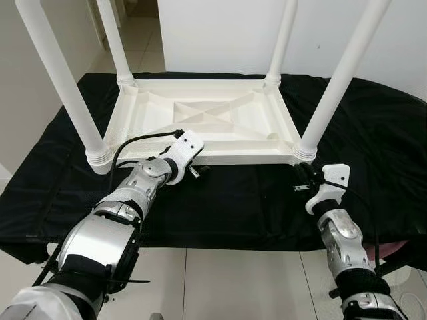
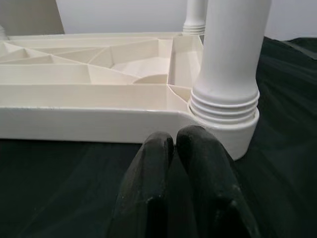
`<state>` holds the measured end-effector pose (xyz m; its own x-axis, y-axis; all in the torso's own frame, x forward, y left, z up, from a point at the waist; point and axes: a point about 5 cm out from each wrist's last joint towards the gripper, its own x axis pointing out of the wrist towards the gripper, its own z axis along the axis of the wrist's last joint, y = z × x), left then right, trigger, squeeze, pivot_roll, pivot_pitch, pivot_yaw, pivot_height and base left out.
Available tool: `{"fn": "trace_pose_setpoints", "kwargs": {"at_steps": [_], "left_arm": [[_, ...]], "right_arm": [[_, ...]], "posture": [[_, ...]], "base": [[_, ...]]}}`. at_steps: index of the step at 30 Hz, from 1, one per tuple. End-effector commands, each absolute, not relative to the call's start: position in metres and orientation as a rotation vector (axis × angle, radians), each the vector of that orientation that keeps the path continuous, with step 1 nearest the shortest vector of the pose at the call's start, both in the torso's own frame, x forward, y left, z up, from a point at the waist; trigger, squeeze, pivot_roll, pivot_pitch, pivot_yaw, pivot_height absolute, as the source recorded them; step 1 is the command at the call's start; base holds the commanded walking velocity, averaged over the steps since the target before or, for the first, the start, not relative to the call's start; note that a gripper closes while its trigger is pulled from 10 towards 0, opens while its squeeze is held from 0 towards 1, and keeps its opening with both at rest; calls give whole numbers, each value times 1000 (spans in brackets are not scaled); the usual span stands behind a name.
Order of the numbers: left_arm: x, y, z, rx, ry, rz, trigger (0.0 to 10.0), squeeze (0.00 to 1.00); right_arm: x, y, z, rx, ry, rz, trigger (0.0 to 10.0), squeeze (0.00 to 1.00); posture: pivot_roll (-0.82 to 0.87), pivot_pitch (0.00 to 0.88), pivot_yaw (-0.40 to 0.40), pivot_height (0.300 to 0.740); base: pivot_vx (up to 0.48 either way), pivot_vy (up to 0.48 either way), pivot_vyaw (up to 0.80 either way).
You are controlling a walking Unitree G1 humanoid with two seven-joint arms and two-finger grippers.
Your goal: Building children table
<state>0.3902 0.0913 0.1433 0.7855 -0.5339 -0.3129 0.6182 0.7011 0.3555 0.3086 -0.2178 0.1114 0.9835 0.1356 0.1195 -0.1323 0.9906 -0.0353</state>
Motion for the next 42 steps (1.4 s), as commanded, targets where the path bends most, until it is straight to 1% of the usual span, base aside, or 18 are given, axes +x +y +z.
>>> {"fn": "trace_pose_setpoints", "kwargs": {"at_steps": [1, 15, 19, 21, 22, 25, 26, 27, 28, 29, 31, 32, 33, 34, 36, 38, 41, 42], "left_arm": [[391, 93, 140, 447, 222, -607, 10000, 0], [382, 93, 119, 397, 345, -651, 10000, 0], [378, 89, 114, 407, 365, -712, 10000, 0], [375, 87, 112, 413, 374, -769, 10000, 0], [372, 85, 109, 420, 387, -826, 10000, 0], [369, 84, 106, 432, 400, -883, 10000, 0], [362, 83, 101, 447, 416, -982, 10000, 0], [362, 83, 101, 447, 416, -982, 10000, 0], [358, 82, 97, 456, 427, -1044, 10000, 0], [358, 82, 97, 456, 427, -1044, 10000, 0], [349, 79, 93, 445, 429, -1161, 10000, 0], [346, 77, 93, 434, 416, -1213, 10000, 0], [346, 77, 93, 434, 416, -1213, 10000, 0], [344, 74, 94, 426, 395, -1266, 10000, 0], [342, 72, 95, 424, 380, -1297, 10000, 0], [340, 68, 103, 404, 324, -1364, 10000, 0], [340, 66, 107, 398, 296, -1388, 10000, 0], [339, 64, 113, 394, 252, -1419, 10000, 0]], "right_arm": [[306, -217, 112, -14, -111, 129, 10000, 0], [296, -215, 113, -36, -85, 140, 10000, 0], [293, -216, 113, -44, -70, 134, 10000, 0], [292, -217, 113, -45, -66, 131, 10000, 0], [291, -217, 114, -47, -63, 129, 10000, 0], [291, -218, 114, -48, -61, 126, 10000, 0], [291, -219, 115, -51, -60, 123, 10000, 0], [291, -219, 115, -51, -60, 123, 10000, 0], [291, -220, 115, -54, -60, 121, 10000, 0], [291, -220, 115, -54, -60, 121, 10000, 0], [292, -222, 116, -59, -57, 116, 10000, 0], [294, -221, 116, -59, -57, 115, 10000, 0], [294, -221, 116, -59, -57, 115, 10000, 0], [295, -221, 116, -59, -57, 115, 10000, 0], [295, -220, 117, -58, -57, 115, 10000, 0], [296, -219, 117, -56, -55, 116, 10000, 0], [297, -218, 117, -56, -55, 117, 10000, 0], [297, -218, 117, -56, -55, 118, 10000, 0]], "posture": [[-175, 0, 49, 740], [-203, 18, 62, 740], [-207, 25, 67, 740], [-207, 26, 71, 740], [-205, 26, 74, 740], [-203, 26, 79, 740], [-200, 26, 82, 740], [-200, 26, 82, 740], [-200, 26, 82, 740], [-200, 26, 82, 740], [-187, 23, 85, 740], [-178, 20, 87, 740], [-178, 20, 87, 740], [-174, 17, 89, 740], [-174, 17, 89, 740], [-172, 17, 89, 740], [-172, 17, 89, 740], [-172, 17, 89, 740]], "base": [[0, 0, 0], [0, 0, 0], [0, 0, 0], [0, 0, 0], [0, 0, 0], [0, 0, 0], [0, 0, 0], [0, 0, 0], [0, 0, 0], [0, 0, 0], [0, 0, 0], [0, 0, 0], [0, 0, 0], [0, 0, 0], [0, 0, 0], [0, 0, 0], [0, 0, 0], [0, 0, 0]]}}
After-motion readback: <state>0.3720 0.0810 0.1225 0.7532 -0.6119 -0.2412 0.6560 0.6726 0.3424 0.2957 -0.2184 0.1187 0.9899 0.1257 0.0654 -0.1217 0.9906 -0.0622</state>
